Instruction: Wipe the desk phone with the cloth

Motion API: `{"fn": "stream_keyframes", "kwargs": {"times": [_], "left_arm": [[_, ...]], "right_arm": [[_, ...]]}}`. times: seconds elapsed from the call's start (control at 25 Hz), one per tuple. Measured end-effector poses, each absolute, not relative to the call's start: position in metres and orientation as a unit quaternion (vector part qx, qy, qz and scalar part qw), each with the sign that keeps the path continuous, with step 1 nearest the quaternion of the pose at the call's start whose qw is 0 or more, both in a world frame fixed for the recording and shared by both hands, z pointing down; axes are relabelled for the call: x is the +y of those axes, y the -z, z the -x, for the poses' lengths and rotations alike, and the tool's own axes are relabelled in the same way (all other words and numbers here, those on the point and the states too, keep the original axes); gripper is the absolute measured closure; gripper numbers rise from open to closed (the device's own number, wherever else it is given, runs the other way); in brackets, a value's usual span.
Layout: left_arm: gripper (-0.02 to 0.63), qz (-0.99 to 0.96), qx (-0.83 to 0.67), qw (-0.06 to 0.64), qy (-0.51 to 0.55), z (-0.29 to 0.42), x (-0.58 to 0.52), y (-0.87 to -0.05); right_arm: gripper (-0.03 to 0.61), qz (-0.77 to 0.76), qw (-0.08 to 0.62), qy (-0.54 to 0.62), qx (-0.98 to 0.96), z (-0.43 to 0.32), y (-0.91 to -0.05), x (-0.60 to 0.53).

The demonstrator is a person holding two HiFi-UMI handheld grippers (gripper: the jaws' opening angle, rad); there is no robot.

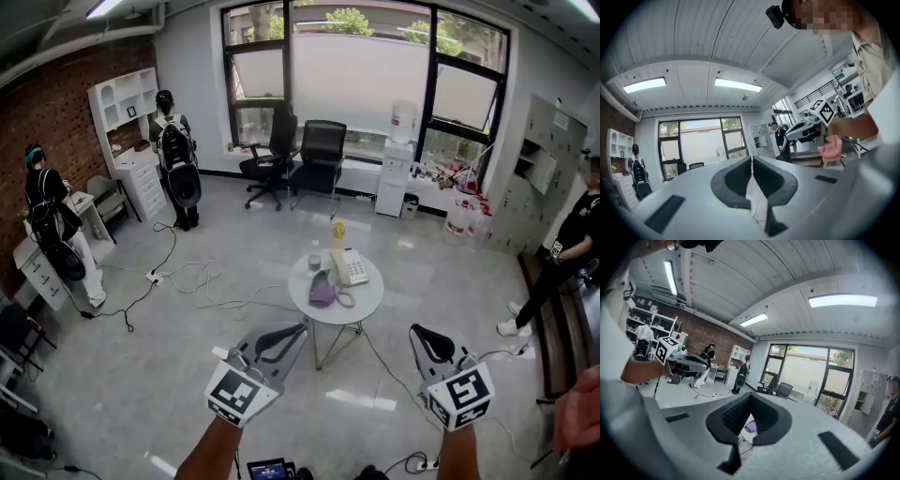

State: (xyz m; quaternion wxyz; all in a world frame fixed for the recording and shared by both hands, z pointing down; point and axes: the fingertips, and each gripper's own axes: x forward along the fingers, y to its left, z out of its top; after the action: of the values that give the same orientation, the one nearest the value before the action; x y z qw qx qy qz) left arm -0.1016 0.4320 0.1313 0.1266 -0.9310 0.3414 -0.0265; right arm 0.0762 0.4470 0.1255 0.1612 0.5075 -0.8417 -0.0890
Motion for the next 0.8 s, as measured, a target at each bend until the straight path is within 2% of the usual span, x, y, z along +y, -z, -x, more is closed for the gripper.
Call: {"fn": "stream_keyframes", "kwargs": {"times": [0.16, 0.36, 0.8], "left_arm": [[0.6, 0.932, 0.341, 0.123, 0.023, 0.104, 0.421, -0.136], [0.6, 0.931, 0.348, 0.108, 0.033, 0.105, 0.4, -0.142], [0.6, 0.913, 0.392, 0.094, 0.068, 0.05, 0.296, -0.161]], "right_arm": [[0.586, -0.507, 0.13, 0.075, -0.849, -0.072, -0.123, 0.434], [0.586, -0.505, 0.132, 0.076, -0.85, -0.074, -0.128, 0.404], [0.586, -0.457, 0.125, 0.073, -0.878, -0.121, -0.149, 0.275]]}}
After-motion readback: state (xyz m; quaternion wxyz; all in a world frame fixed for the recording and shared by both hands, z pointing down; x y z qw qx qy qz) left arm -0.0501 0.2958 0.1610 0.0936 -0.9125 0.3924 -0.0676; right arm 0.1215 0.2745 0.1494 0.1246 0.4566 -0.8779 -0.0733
